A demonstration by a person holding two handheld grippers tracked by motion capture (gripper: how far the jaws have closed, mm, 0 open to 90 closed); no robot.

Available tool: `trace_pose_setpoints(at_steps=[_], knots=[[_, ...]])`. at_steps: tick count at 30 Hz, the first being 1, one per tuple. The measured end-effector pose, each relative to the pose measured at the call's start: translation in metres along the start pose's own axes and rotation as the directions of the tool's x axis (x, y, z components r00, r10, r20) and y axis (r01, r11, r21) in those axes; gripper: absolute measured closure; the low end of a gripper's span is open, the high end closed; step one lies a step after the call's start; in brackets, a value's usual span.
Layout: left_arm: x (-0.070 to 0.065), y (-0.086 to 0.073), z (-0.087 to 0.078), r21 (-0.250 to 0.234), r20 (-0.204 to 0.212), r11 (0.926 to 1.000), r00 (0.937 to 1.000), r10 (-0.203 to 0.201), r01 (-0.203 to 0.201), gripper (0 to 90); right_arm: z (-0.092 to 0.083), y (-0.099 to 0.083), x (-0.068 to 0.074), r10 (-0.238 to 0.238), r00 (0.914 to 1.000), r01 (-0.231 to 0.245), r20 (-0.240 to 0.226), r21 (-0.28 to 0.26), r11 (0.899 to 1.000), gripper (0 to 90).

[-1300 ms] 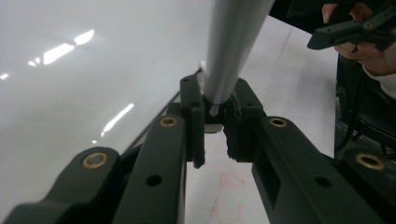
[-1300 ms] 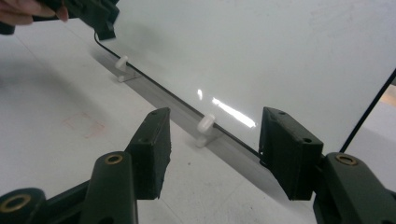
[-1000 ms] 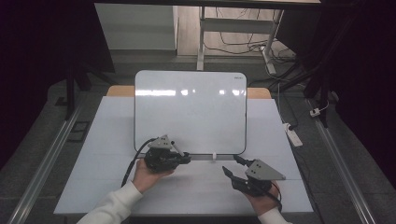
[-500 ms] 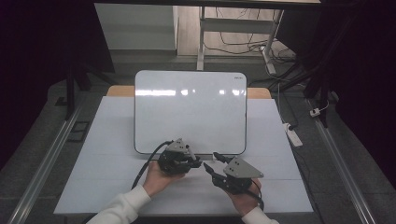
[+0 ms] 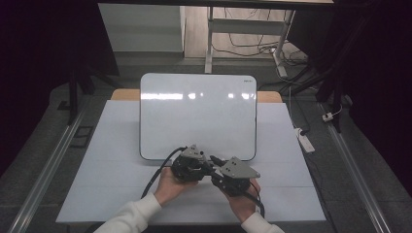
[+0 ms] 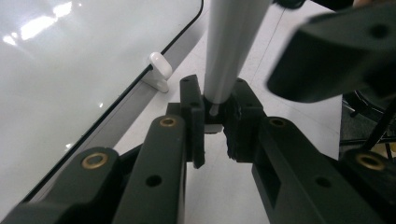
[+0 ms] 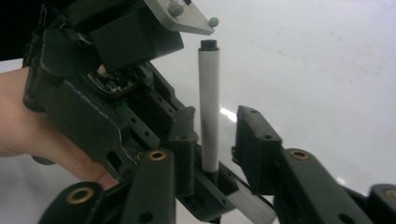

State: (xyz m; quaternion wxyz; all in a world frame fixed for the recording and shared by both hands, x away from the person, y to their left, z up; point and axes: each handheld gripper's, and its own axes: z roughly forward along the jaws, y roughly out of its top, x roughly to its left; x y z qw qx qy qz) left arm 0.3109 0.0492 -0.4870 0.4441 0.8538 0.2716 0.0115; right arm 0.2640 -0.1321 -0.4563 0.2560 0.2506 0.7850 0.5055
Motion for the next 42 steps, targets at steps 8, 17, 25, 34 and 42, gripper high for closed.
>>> trace_pose_setpoints(at_steps=[8, 17, 25, 34, 42], knots=[[-0.002, 0.002, 0.002, 0.001, 0.002, 1.0, 1.0, 0.001, -0.001, 77.5, 0.005, 0.0, 0.002, -0.014, 0.9997, 0.014, 0.022, 0.019, 1.0, 80.6], [-0.005, 0.004, 0.002, -0.035, -0.014, 0.9994, 0.9999, 0.0, 0.0, 73.1, 0.002, 0.002, 0.002, -0.043, 0.9976, 0.043, 0.054, 0.009, 0.999, 81.7], [-0.002, -0.007, -0.026, -0.076, -0.055, 0.9967, 0.998, -0.031, 0.026, 32.5, -0.011, 0.004, -0.016, 0.014, 0.9954, -0.011, 0.095, -0.03, 0.999, 81.8], [0.016, -0.074, -0.1, -0.085, -0.199, 0.9918, 0.9737, -0.111, 0.095, 28.7, -0.03, 0.005, -0.071, 0.17, 0.9644, -0.165, 0.202, -0.039, 0.985, 81.8], [0.024, -0.12, -0.145, -0.133, -0.298, 0.9772, 0.9337, -0.199, 0.165, 29.0, -0.012, 0.002, -0.118, 0.253, 0.928, -0.283, 0.274, 0.077, 0.956, 81.7]])
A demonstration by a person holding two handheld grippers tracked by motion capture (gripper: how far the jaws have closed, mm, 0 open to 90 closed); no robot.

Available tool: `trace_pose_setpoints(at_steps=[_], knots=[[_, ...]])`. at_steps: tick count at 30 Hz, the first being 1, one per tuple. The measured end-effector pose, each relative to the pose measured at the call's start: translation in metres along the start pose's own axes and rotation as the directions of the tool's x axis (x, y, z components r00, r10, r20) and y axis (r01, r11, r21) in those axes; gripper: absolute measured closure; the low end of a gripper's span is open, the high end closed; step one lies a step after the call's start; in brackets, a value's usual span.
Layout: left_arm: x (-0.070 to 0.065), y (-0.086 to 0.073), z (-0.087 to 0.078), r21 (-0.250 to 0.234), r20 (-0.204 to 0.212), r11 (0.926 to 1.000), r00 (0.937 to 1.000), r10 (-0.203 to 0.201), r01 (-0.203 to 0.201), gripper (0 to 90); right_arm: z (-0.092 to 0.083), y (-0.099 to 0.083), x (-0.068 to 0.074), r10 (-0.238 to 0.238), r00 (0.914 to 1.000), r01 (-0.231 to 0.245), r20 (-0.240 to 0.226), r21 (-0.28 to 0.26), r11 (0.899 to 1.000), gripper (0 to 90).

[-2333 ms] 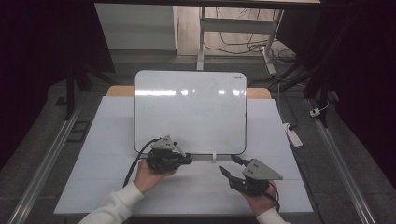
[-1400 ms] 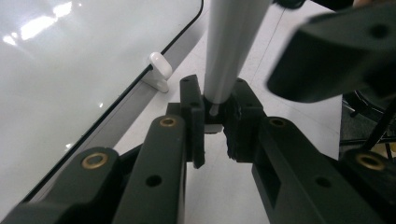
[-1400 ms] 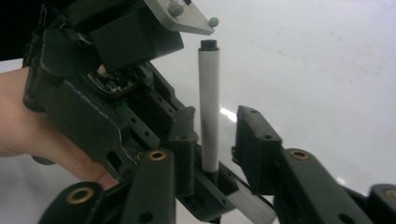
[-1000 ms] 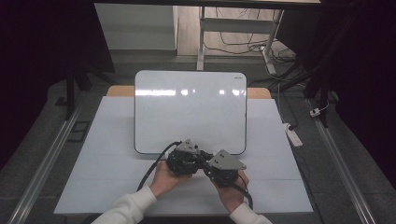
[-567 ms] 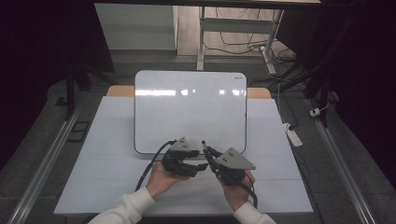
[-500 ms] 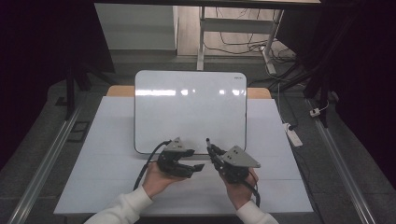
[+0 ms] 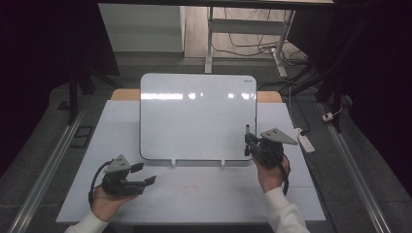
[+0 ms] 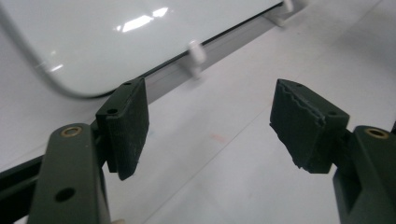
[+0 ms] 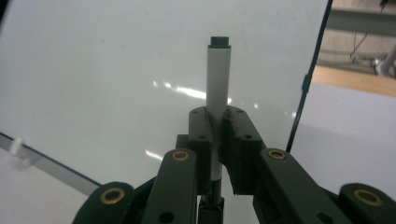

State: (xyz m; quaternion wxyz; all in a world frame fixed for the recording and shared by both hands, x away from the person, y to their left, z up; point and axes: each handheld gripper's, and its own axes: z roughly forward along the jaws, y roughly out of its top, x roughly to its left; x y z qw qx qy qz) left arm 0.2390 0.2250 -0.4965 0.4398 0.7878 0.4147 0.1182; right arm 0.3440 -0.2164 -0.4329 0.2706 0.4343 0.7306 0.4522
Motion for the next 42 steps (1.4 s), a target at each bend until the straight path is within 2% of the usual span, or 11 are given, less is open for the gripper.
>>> trace_pose_setpoints(at_steps=[6, 10, 15, 24, 27, 32, 35, 39, 42], knots=[[-0.001, -0.003, -0.01, -0.017, -0.034, 0.9996, 0.9991, 0.024, -0.025, 29.3, 0.027, 0.009, -0.01, 0.032, 0.9994, -0.033, 0.016, 0.107, 0.994, 81.6], [0.001, -0.004, -0.011, -0.013, -0.038, 0.9996, 0.999, 0.023, -0.023, 29.3, 0.041, 0.012, -0.014, 0.043, 0.9986, -0.047, 0.031, 0.144, 0.988, 81.7], [0.004, -0.006, -0.014, -0.017, -0.042, 0.9997, 0.9989, 0.017, -0.018, 29.6, 0.051, 0.012, -0.015, 0.039, 0.998, -0.046, 0.05, 0.164, 0.985, 81.3], [0.005, -0.008, -0.019, -0.024, -0.051, 0.9996, 0.9986, 0.01, -0.011, 30.0, 0.054, 0.012, -0.012, -0.033, 0.9966, 0.02, 0.075, 0.167, 0.986, 77.1], [0.005, -0.008, -0.019, -0.023, -0.051, 0.9997, 0.9986, 0.011, -0.012, 30.2, 0.053, 0.012, -0.013, -0.04, 0.9966, 0.028, 0.072, 0.161, 0.987, 74.1], [0.007, -0.01, -0.018, -0.02, -0.058, 0.9998, 0.9983, 0.004, -0.005, 30.2, 0.042, 0.011, -0.013, -0.076, 0.9952, 0.068, 0.061, 0.13, 0.989, 61.0], [0.009, -0.012, -0.018, -0.017, -0.064, 0.9999, 0.998, 0.001, -0.002, 30.2, 0.028, 0.004, -0.015, -0.092, 0.9958, 0.091, 0.002, 0.094, 0.991, 54.3], [0.01, -0.013, -0.016, -0.014, -0.061, 0.9999, 0.9982, -0.002, 0.001, 29.9, 0.005, -0.012, -0.018, -0.135, 0.9888, 0.138, -0.065, 0.057, 0.989, 45.6], [0.009, -0.013, -0.017, -0.025, -0.054, 0.9996, 0.9985, 0.007, -0.009, 29.6, -0.014, -0.029, -0.024, -0.154, 0.9816, 0.158, -0.113, 0.031, 0.987, 42.8]])
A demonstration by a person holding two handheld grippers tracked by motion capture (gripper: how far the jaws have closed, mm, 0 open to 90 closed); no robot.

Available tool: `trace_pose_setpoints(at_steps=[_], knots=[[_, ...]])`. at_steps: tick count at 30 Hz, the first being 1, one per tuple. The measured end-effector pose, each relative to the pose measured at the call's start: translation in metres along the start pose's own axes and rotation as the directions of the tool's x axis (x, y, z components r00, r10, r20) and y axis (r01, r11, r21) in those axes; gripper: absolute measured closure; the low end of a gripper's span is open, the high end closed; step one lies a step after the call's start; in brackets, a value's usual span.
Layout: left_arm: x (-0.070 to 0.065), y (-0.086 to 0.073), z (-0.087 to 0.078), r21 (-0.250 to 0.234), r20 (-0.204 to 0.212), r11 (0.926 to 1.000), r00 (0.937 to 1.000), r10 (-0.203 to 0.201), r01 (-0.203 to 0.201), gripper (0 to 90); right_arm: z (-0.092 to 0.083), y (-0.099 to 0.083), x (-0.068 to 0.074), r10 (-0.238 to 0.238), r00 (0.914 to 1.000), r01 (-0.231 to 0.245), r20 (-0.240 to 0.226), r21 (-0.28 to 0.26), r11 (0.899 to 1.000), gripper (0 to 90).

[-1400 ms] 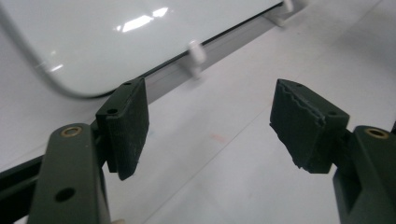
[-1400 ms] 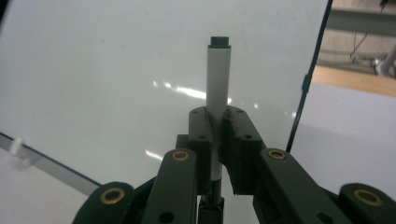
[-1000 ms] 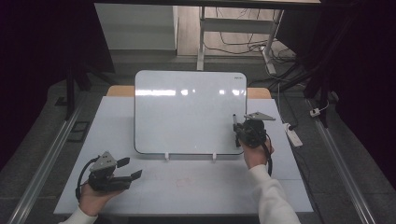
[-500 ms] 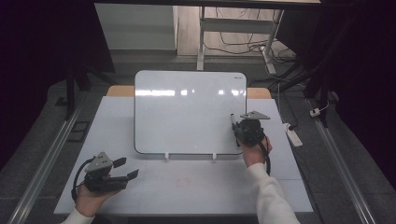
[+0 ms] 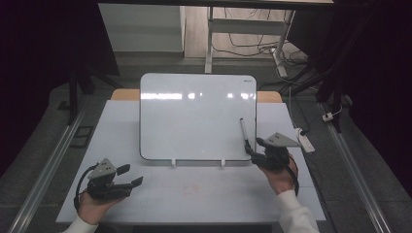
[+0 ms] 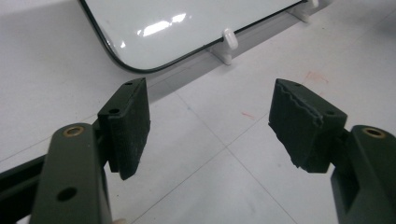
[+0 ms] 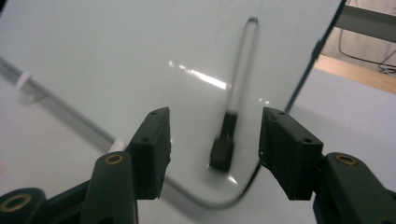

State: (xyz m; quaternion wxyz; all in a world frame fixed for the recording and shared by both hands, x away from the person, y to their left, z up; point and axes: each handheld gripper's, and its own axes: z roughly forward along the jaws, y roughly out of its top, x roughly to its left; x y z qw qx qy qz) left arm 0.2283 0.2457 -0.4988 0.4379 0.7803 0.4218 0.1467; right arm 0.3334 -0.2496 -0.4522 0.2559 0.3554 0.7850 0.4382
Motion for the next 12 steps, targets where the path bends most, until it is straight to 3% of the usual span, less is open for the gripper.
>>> trace_pose_setpoints(at_steps=[4, 7, 12], knots=[[0.0, 0.001, 0.001, -0.005, 0.006, 1.0, 1.0, 0.001, -0.001, 29.5, -0.022, -0.026, -0.005, 0.003, 0.9984, -0.003, -0.057, -0.011, 1.0, 41.7], [0.0, 0.001, 0.003, -0.004, 0.009, 1.0, 1.0, 0.001, -0.001, 29.4, -0.032, -0.042, -0.007, -0.016, 0.9975, 0.016, -0.069, -0.003, 1.0, 41.7], [-0.002, 0.002, 0.005, -0.006, 0.011, 1.0, 0.9999, 0.002, -0.002, 29.4, -0.036, -0.051, -0.01, -0.025, 0.9955, 0.023, -0.092, -0.018, 1.0, 41.7]])
